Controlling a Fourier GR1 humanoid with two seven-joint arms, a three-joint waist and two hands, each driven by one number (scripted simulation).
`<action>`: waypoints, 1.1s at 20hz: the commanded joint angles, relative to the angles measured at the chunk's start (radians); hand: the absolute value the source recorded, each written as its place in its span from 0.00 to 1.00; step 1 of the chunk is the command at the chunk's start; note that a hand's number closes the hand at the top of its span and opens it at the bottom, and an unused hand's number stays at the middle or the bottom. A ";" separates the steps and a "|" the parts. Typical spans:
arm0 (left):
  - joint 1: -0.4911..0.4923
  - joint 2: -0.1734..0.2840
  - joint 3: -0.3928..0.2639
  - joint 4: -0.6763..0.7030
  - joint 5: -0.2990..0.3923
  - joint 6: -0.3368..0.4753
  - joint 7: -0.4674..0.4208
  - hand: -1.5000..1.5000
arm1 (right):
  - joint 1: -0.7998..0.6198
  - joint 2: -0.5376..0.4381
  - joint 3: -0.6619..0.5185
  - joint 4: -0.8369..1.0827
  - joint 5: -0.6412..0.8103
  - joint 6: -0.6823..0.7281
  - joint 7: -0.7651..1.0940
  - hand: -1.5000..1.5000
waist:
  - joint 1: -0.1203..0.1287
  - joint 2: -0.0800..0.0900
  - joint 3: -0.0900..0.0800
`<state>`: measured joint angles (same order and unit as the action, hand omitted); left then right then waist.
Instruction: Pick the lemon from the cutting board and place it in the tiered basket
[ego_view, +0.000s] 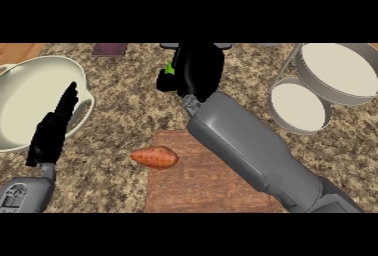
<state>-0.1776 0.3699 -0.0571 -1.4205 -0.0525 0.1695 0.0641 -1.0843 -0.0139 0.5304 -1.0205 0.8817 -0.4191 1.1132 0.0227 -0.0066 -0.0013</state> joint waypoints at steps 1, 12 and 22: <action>0.002 -0.014 -0.002 -0.006 -0.017 0.022 0.011 0.50 | -0.121 -0.007 -0.078 0.021 0.119 -0.019 0.205 1.00 | -0.021 -0.001 0.000; 0.032 -0.005 0.034 -0.016 -0.009 -0.004 -0.005 0.50 | -0.163 -0.097 -0.242 -0.038 0.121 0.210 0.120 1.00 | -0.023 0.003 0.001; 0.028 -0.056 -0.004 -0.046 -0.064 0.025 0.007 0.50 | -0.126 -0.251 -0.274 0.100 0.181 0.300 -0.071 1.00 | -0.018 0.009 0.001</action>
<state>-0.1353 0.3567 -0.0244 -1.4617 -0.0731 0.1555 0.0654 -1.1936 -0.2070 0.2703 -0.9941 1.0311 -0.1840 1.0404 0.0035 -0.0006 -0.0003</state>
